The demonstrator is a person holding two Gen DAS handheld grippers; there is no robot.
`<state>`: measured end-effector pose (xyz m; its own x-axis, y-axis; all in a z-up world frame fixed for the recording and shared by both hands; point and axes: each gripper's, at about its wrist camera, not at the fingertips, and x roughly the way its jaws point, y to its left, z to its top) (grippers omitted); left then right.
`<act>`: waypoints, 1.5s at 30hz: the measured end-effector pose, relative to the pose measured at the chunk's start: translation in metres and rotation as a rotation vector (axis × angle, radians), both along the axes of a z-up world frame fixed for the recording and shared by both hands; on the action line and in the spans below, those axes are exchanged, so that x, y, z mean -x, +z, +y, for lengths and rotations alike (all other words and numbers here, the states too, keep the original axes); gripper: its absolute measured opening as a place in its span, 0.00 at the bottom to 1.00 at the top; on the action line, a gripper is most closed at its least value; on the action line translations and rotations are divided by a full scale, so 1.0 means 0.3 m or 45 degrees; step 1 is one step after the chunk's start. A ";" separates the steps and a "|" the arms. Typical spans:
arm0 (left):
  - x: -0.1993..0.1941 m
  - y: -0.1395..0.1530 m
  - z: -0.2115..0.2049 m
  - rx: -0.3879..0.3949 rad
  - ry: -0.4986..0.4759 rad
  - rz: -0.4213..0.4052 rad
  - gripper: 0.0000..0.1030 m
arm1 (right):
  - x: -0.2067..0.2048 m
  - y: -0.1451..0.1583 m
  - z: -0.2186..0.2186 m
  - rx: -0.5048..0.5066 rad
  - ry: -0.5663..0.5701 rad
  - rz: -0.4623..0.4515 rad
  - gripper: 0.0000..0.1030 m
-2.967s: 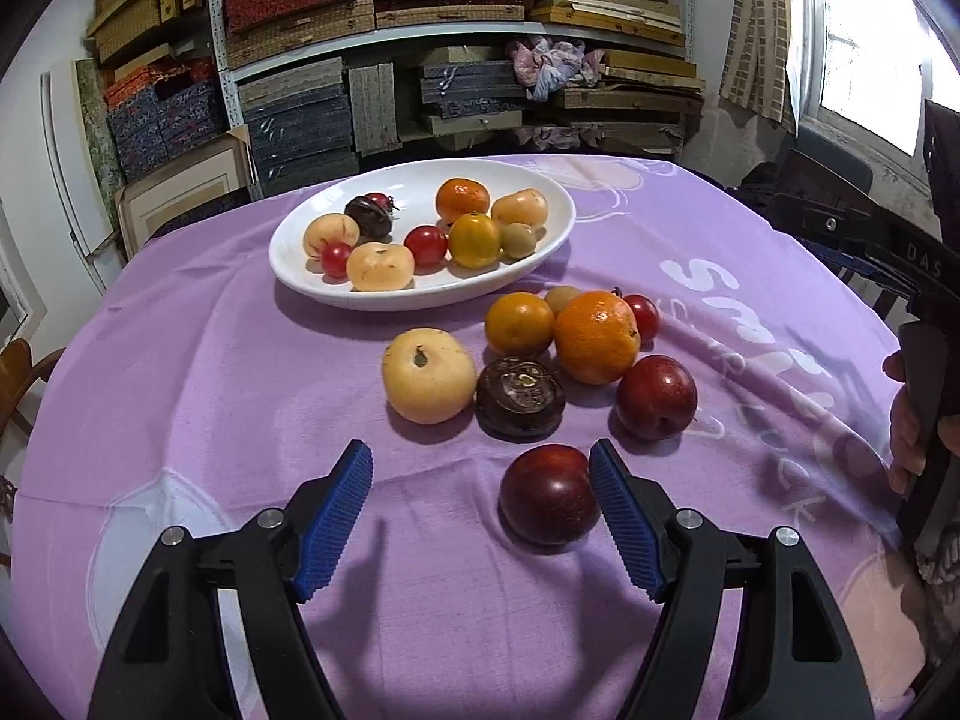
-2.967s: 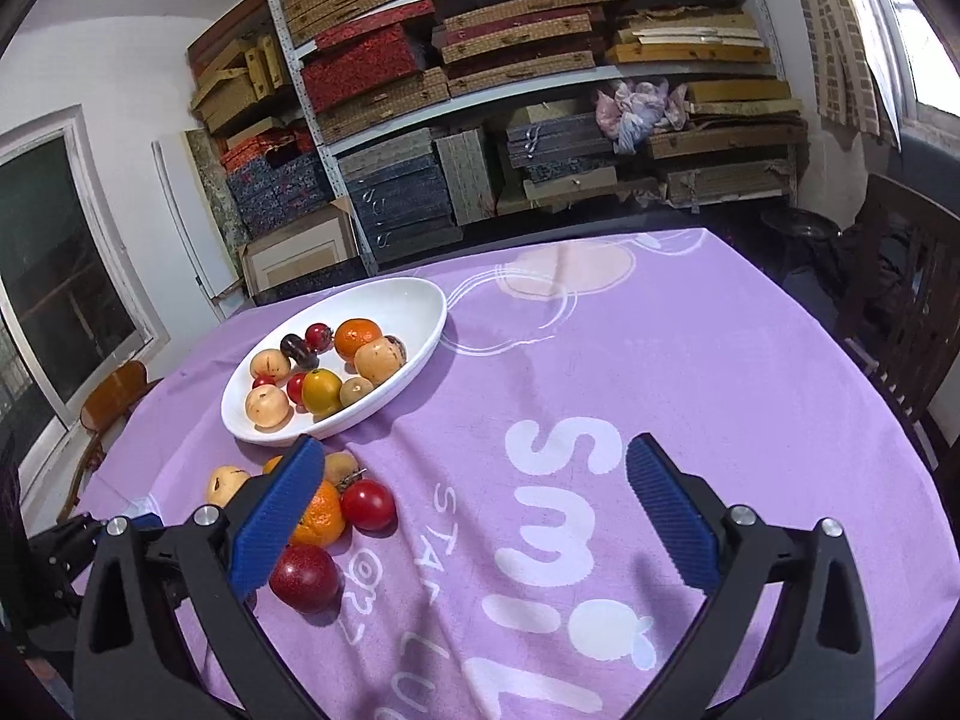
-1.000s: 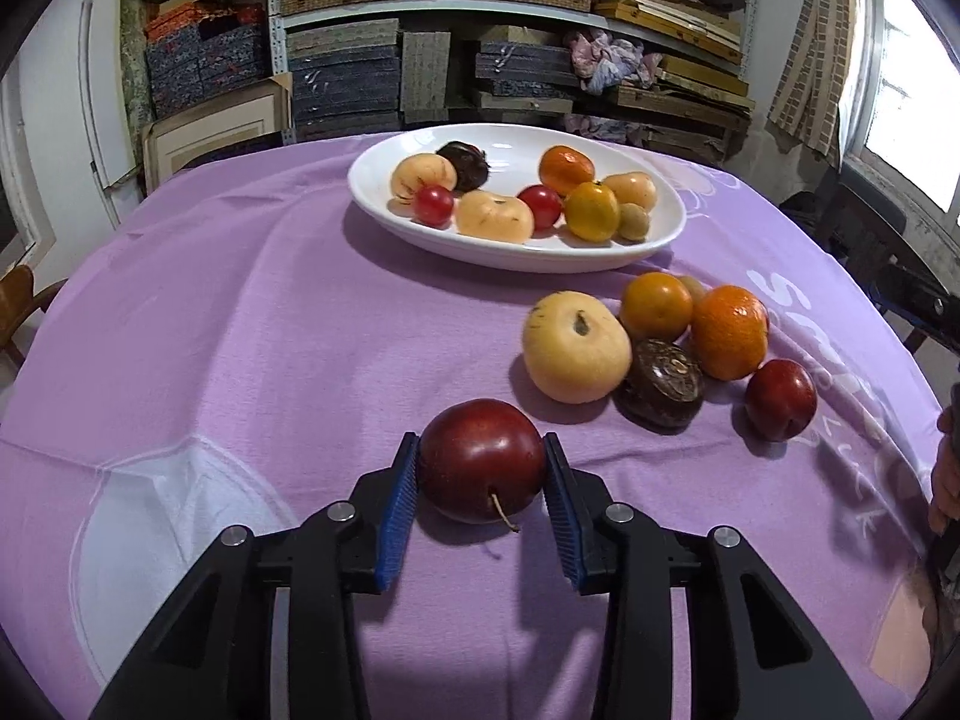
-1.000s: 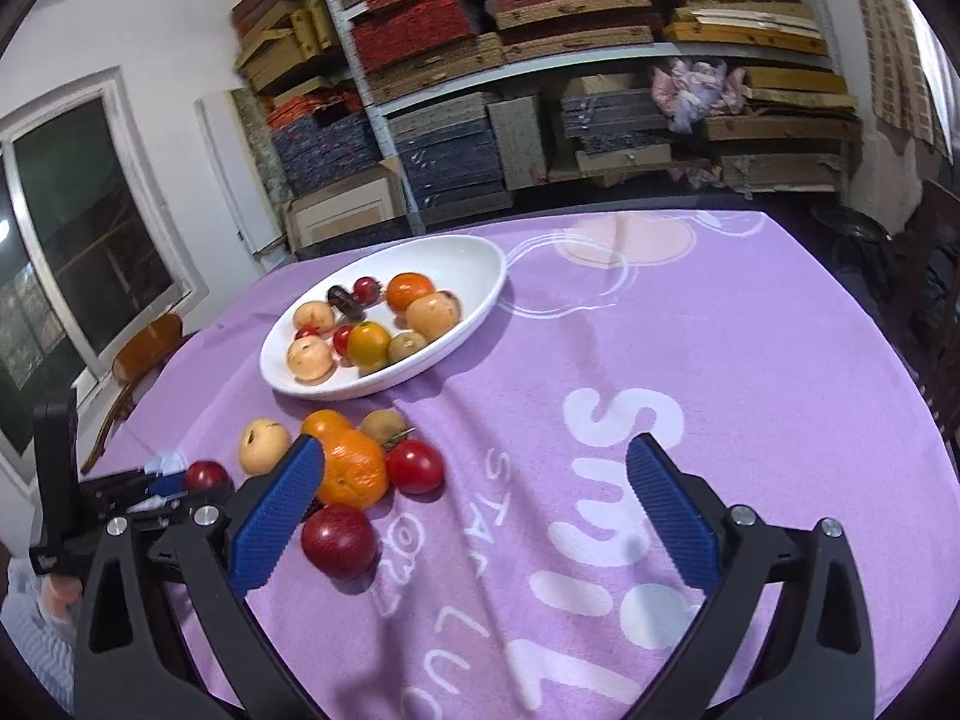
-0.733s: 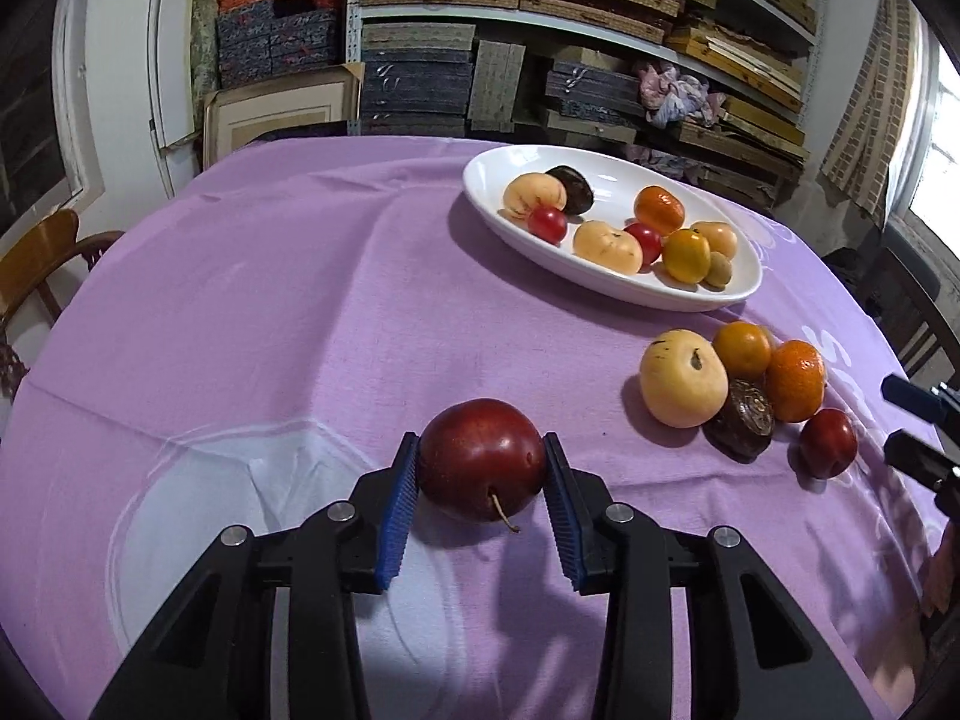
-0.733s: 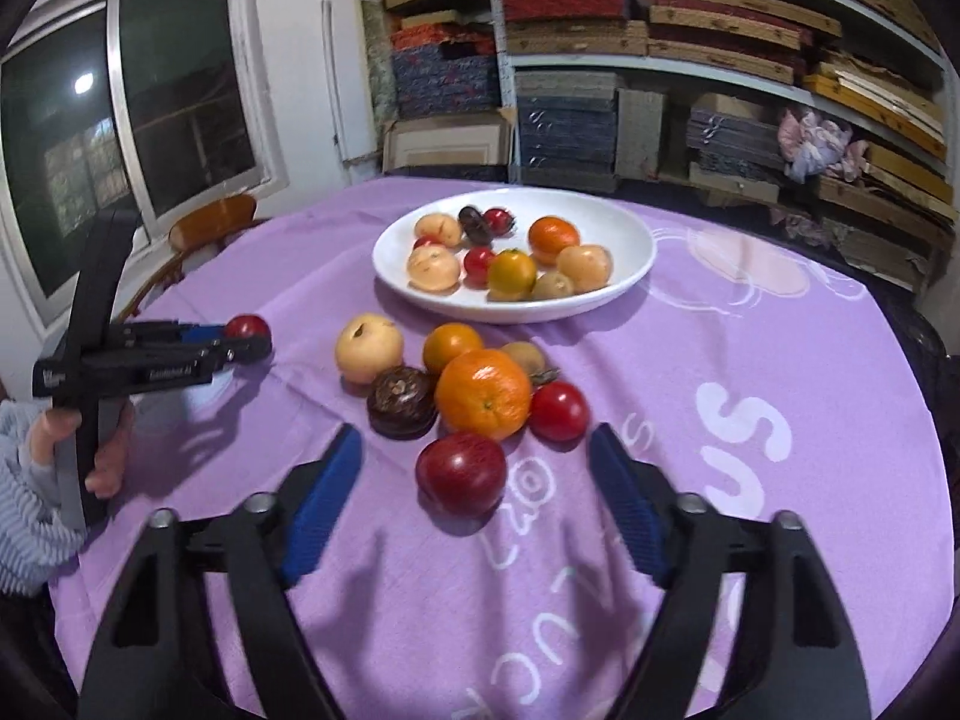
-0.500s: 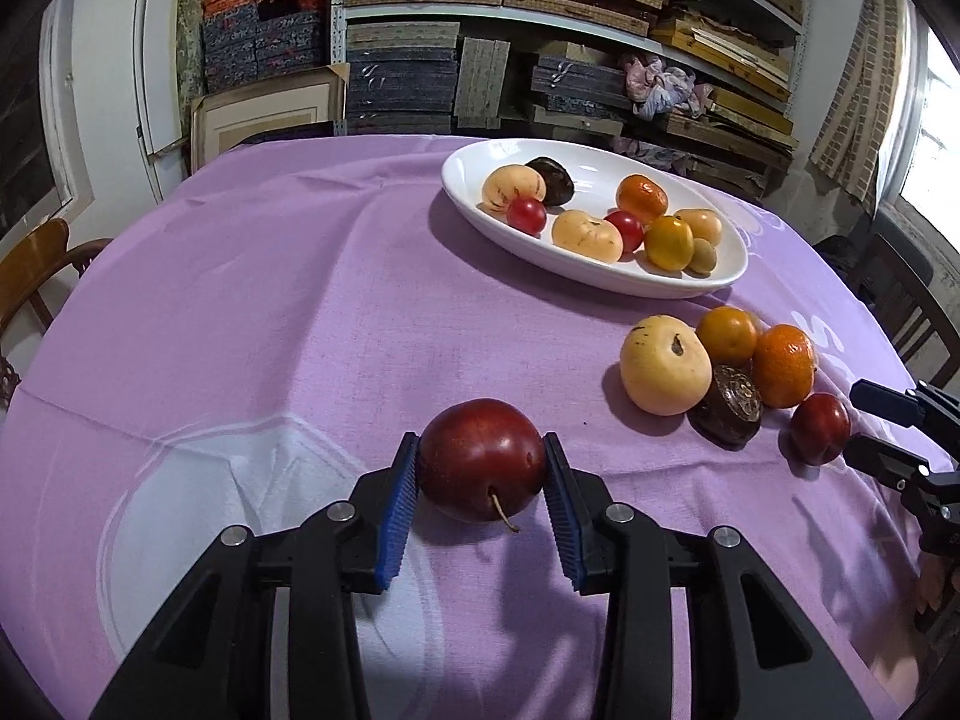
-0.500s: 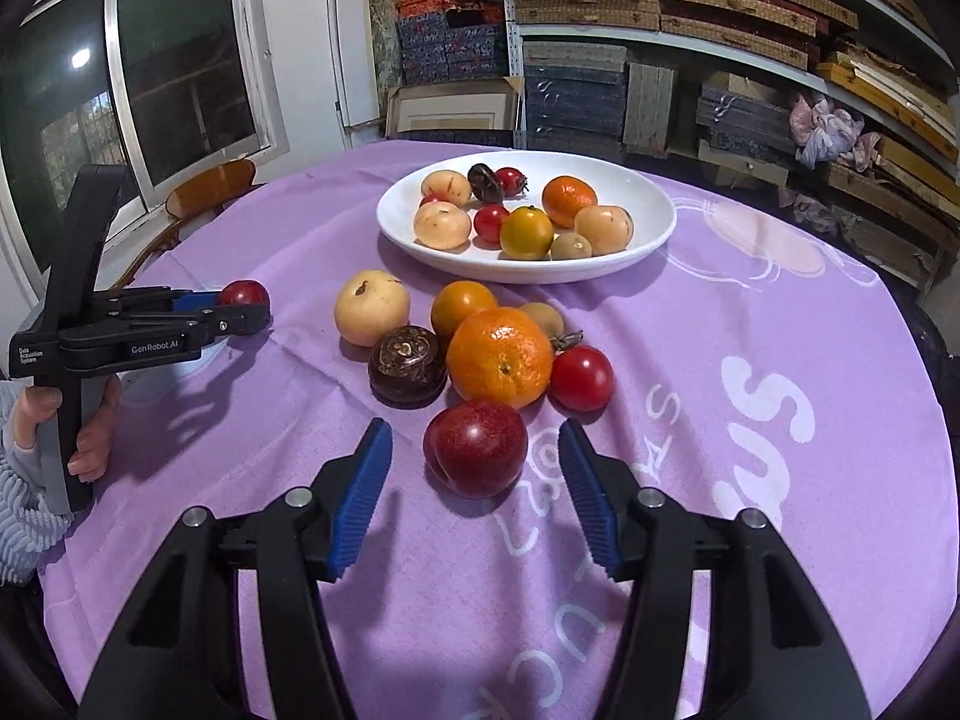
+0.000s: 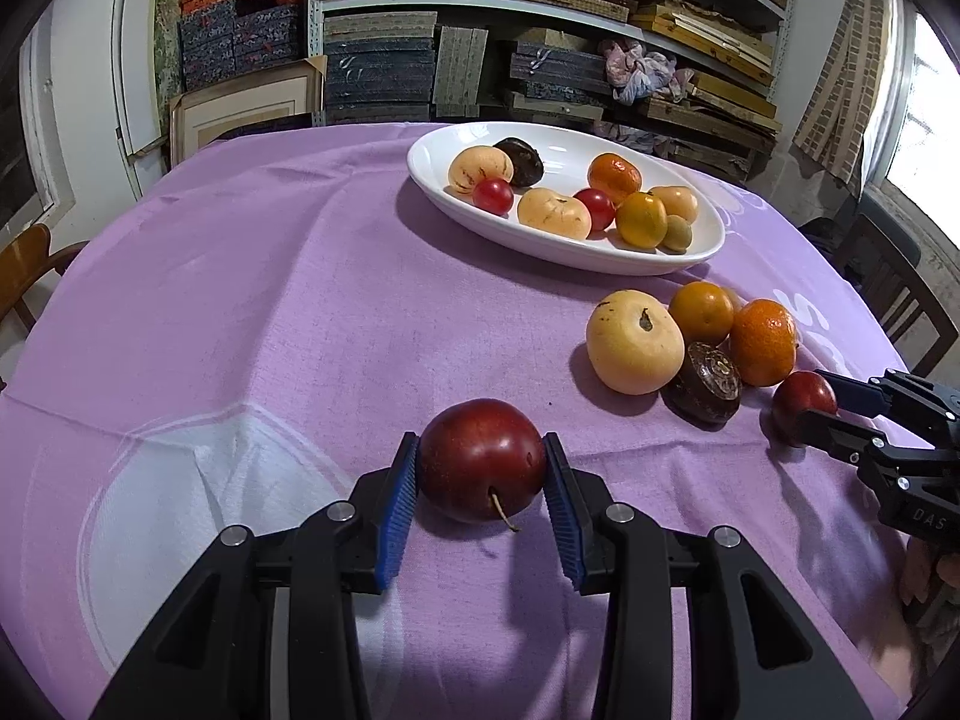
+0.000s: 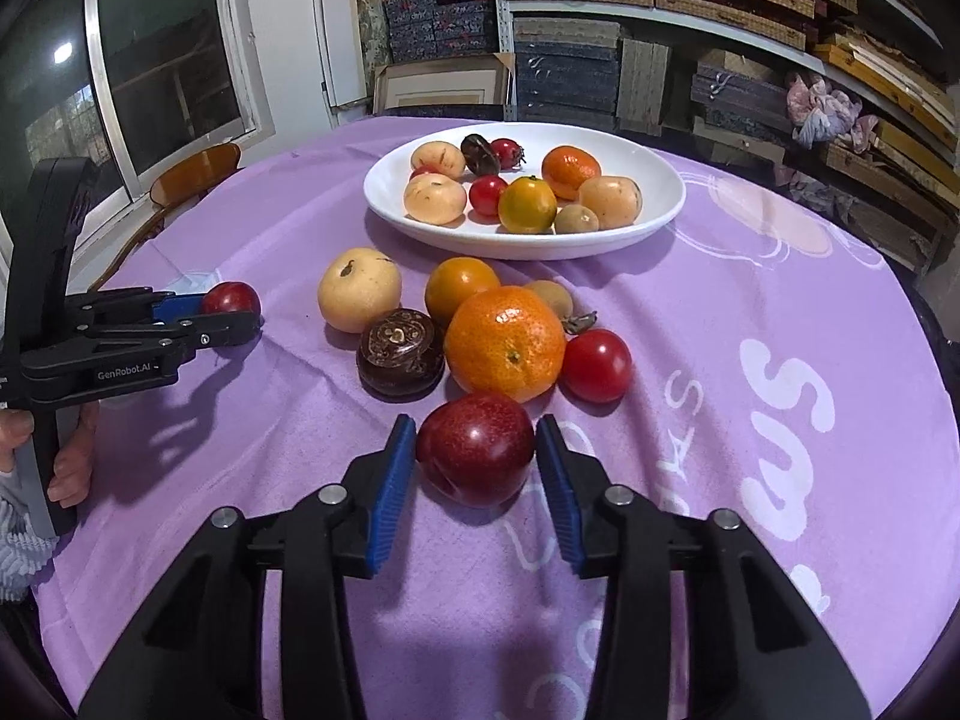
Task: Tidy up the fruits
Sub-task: 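Grasp a dark red apple with the left tool while the right tool grasps a red apple, then carry both apples over the white plate and open both tools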
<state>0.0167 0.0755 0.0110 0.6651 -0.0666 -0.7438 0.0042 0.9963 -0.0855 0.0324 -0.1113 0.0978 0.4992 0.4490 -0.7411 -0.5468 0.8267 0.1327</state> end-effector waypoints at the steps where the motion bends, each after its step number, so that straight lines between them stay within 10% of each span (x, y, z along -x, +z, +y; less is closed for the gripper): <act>1: 0.000 0.000 0.000 0.000 0.000 0.000 0.40 | -0.001 -0.001 -0.004 -0.006 -0.002 0.003 0.40; 19: -0.049 0.054 0.000 0.038 -0.009 -0.020 0.40 | 0.016 0.118 -0.049 -0.117 -0.067 -0.121 0.39; 27: -0.323 0.185 -0.046 -0.002 -0.022 -0.058 0.40 | -0.224 0.236 0.042 -0.052 -0.112 -0.164 0.39; 36: -0.544 0.118 -0.037 -0.021 0.051 0.007 0.40 | -0.562 0.172 0.189 -0.047 -0.149 -0.015 0.39; 45: -0.518 0.131 -0.078 -0.086 0.008 -0.082 0.89 | -0.634 0.125 0.288 -0.062 -0.144 0.024 0.50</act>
<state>0.1721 0.0521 0.0503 0.7120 -0.0133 -0.7021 0.0015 0.9998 -0.0174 0.2225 -0.0249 0.1354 0.5351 0.4266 -0.7292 -0.4475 0.8752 0.1837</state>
